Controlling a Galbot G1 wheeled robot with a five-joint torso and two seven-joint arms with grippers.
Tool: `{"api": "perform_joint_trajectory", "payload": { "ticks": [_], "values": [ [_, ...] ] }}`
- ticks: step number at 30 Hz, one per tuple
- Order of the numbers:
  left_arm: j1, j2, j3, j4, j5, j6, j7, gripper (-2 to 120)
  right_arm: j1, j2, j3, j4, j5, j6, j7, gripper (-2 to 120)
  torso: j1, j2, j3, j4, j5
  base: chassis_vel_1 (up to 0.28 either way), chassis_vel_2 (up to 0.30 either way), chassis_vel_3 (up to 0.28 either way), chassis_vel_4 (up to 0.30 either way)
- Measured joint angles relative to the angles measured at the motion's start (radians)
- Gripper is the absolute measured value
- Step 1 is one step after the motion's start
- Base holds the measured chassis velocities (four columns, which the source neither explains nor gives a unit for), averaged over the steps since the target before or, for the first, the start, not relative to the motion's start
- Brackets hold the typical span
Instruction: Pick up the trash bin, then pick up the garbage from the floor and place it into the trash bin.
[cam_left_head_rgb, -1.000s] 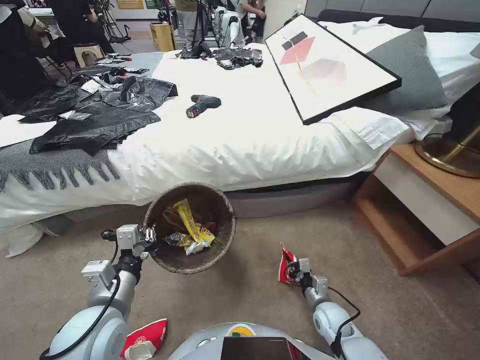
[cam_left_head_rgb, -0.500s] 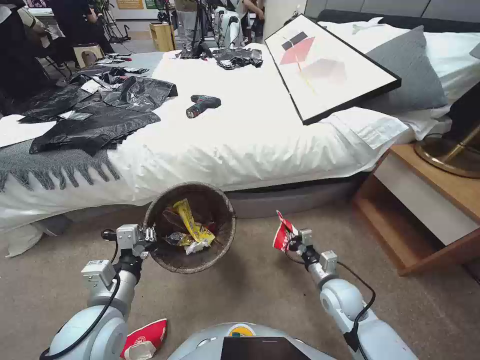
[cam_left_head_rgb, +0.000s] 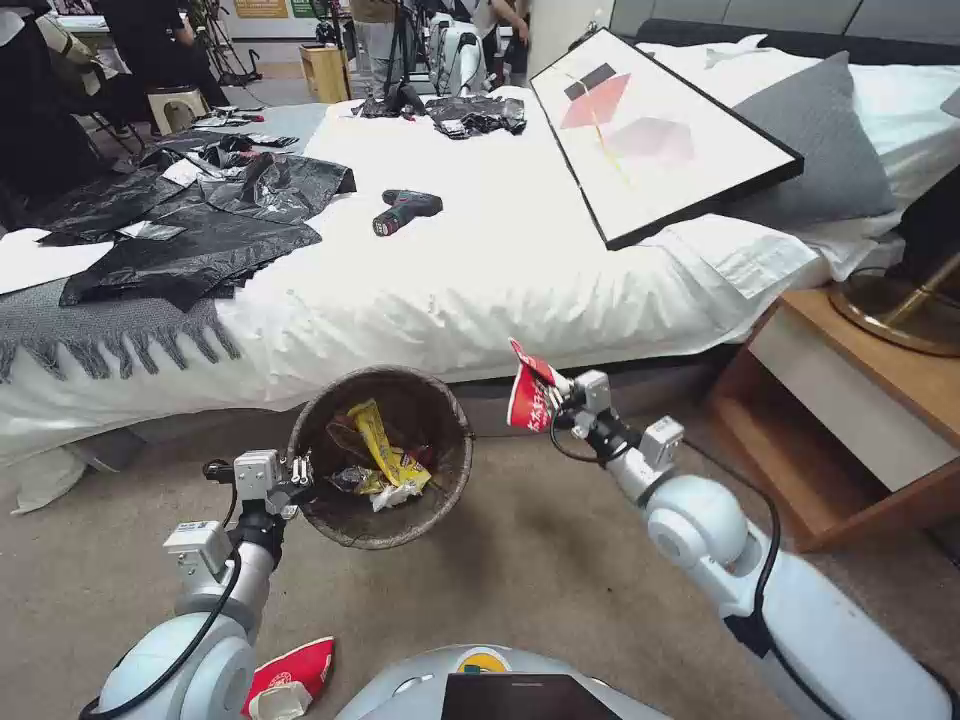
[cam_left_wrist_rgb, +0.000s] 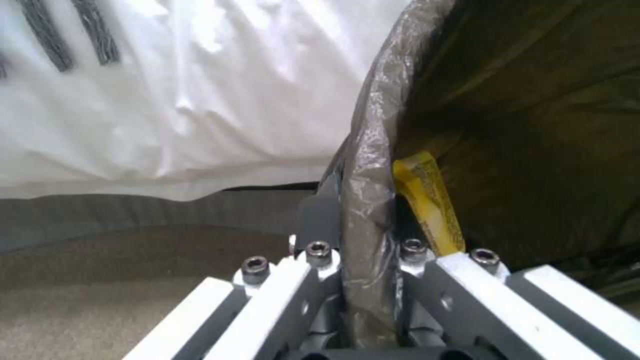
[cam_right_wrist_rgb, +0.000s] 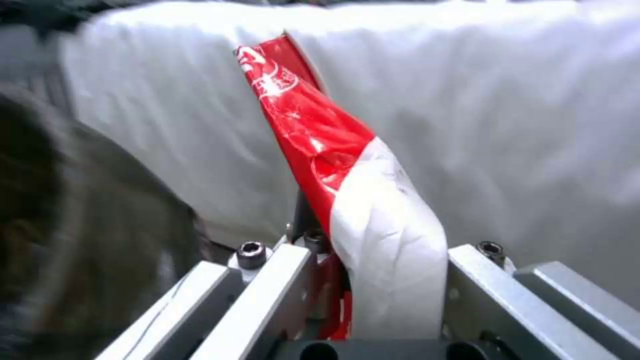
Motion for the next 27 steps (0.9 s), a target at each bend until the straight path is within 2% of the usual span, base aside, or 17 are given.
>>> {"api": "perform_joint_trajectory", "payload": {
  "ticks": [5, 10, 16, 27],
  "values": [
    [0.003, 0.002, 0.005, -0.003, 0.0, 0.009, 0.001, 0, 0.083, -0.062, -0.035, 0.049, 0.073, -0.031, -0.074, 3, 0.0, 0.0, 0.0, -0.0004, -0.0001, 0.0, 0.0, 0.0, 0.0],
    [0.007, 0.004, 0.011, -0.004, 0.004, 0.022, 0.005, 0, 0.19, -0.085, -0.091, 0.055, 0.136, -0.06, -0.142, 3, 0.0, 0.0, 0.0, -0.0003, -0.0001, 0.0, 0.0, 0.0, 0.0],
    [0.013, 0.005, 0.013, -0.007, 0.009, 0.036, 0.015, 0, 0.312, -0.082, -0.155, 0.04, 0.183, -0.102, -0.222, 3, 0.0, 0.0, 0.0, 0.0, -0.0001, 0.0, 0.0, 0.0, 0.0],
    [0.015, 0.018, 0.017, -0.011, 0.006, 0.067, 0.025, 0, 0.448, -0.046, -0.316, 0.024, 0.189, -0.124, -0.233, 3, 0.0, 0.0, 0.0, -0.0001, -0.0001, 0.0, 0.0, 0.0, 0.0]
  ]
}}
